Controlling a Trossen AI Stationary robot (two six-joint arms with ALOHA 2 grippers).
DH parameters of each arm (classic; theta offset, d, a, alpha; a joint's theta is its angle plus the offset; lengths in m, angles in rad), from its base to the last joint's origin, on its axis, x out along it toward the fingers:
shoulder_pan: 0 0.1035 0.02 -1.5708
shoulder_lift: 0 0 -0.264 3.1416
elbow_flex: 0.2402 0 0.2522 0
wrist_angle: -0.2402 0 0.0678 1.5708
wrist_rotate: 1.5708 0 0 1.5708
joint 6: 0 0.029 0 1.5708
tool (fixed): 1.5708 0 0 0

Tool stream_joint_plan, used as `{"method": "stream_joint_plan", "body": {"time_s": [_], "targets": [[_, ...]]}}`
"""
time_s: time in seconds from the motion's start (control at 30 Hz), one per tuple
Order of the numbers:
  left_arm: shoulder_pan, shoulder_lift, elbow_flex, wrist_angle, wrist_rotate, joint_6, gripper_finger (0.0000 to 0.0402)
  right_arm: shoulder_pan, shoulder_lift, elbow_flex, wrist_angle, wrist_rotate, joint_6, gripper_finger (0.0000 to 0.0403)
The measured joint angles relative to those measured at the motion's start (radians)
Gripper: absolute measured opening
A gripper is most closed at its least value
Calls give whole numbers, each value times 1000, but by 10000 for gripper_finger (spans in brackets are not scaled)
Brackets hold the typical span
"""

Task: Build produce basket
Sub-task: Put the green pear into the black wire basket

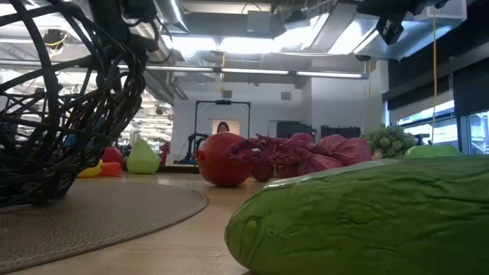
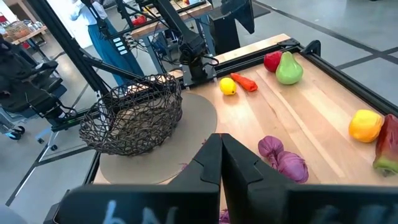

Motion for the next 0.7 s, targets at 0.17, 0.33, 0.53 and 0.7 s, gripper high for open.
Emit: {"method": "stream_joint_plan", "body": {"time_s": [0.17,0.33,0.53,0.7], "targets": [[0,22,0,2,-99,91,236,0,0,0,0,0,0,0],[7,59,0,23,-103,93,236,0,0,0,1,0,2,0],[33,153,0,23,-83,205,236,0,0,0,2,0,1,0],[34,234,0,48,-143,286,236,0,0,0,2,0,1,0]]}}
